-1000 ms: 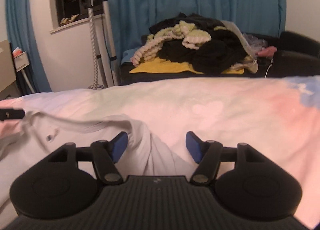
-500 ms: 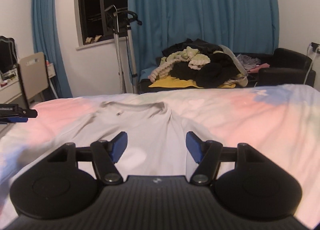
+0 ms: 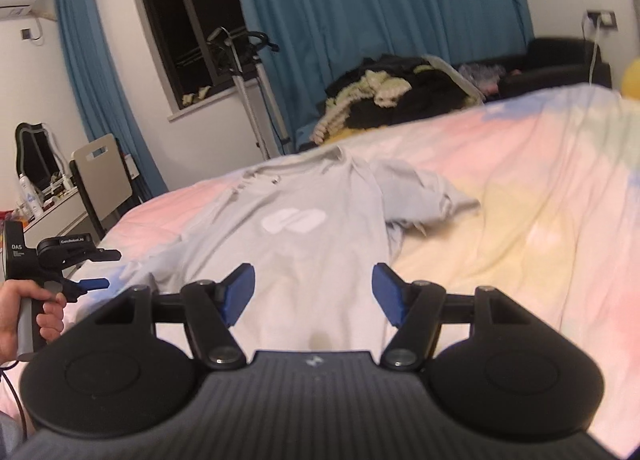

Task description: Fold clothes

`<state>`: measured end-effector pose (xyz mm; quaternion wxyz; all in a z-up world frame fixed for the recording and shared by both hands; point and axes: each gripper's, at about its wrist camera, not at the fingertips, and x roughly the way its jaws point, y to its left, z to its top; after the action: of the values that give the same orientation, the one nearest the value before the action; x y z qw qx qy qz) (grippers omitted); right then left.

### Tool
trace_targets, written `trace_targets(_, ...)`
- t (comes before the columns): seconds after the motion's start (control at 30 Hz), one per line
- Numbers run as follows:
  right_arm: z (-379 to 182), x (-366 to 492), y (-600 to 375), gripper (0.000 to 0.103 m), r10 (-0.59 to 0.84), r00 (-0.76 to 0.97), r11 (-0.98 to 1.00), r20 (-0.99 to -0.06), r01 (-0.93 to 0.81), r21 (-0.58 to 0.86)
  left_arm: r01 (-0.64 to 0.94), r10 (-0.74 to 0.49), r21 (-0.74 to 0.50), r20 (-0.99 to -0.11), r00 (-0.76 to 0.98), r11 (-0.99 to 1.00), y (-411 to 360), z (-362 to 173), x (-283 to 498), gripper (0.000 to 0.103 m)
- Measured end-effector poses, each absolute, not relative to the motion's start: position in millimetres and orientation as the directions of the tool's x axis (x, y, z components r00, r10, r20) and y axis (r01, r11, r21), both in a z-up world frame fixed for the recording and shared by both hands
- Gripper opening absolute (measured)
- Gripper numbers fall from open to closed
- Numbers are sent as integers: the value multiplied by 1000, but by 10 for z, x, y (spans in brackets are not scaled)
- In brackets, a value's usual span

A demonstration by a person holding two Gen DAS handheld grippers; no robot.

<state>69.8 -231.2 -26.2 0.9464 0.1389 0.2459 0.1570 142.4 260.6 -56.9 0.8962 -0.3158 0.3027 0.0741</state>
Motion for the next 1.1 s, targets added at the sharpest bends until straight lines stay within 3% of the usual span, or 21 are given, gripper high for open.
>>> trace_targets(0.17, -442, 941, -2345, 66, 382, 820, 895, -426, -213, 393, -346, -85, -548, -614, 785, 762, 2590, -801, 1645, 69)
trace_targets(0.23, -510, 1034, -2332, 66, 388, 816, 894, -428, -220, 391, -354, -56, -500, -633, 772, 790, 2543, -830, 1735, 62)
trace_targets(0.27, -543, 1080, -2354, 66, 387, 814, 895, -433, -220, 387, -356, -43, -491, -631, 774, 795, 2540, -829, 1761, 55)
trace_targets(0.37, -588, 1186, -2364, 66, 384, 814, 902, -436, -230, 365, -379, -42, -515, -632, 774, 769, 2650, -778, 1840, 6)
trace_targets(0.43, -588, 1224, -2383, 66, 378, 818, 908, -434, -238, 344, -391, -44, -527, -636, 771, 755, 2756, -694, 1903, 4)
trace_targets(0.6, -563, 1245, -2347, 66, 364, 829, 922, -425, -257, 290, -425, 87, -465, -589, 804, 777, 3112, -114, 2077, 4)
trace_targets(0.77, -563, 1252, -2299, 66, 357, 832, 928, -425, -265, 261, -444, 204, -319, -571, 795, 837, 3305, 294, 2395, 4)
trace_targets(0.97, -606, 1346, -2303, 66, 306, 844, 950, -441, -242, 196, -491, 283, -205, -608, 742, 847, 3440, 85, 2834, 4)
trace_targets(1.1, -659, 1456, -2344, 66, 282, 847, 957, -451, -216, 193, -499, 283, -215, -611, 739, 839, 3495, -345, 2949, 4)
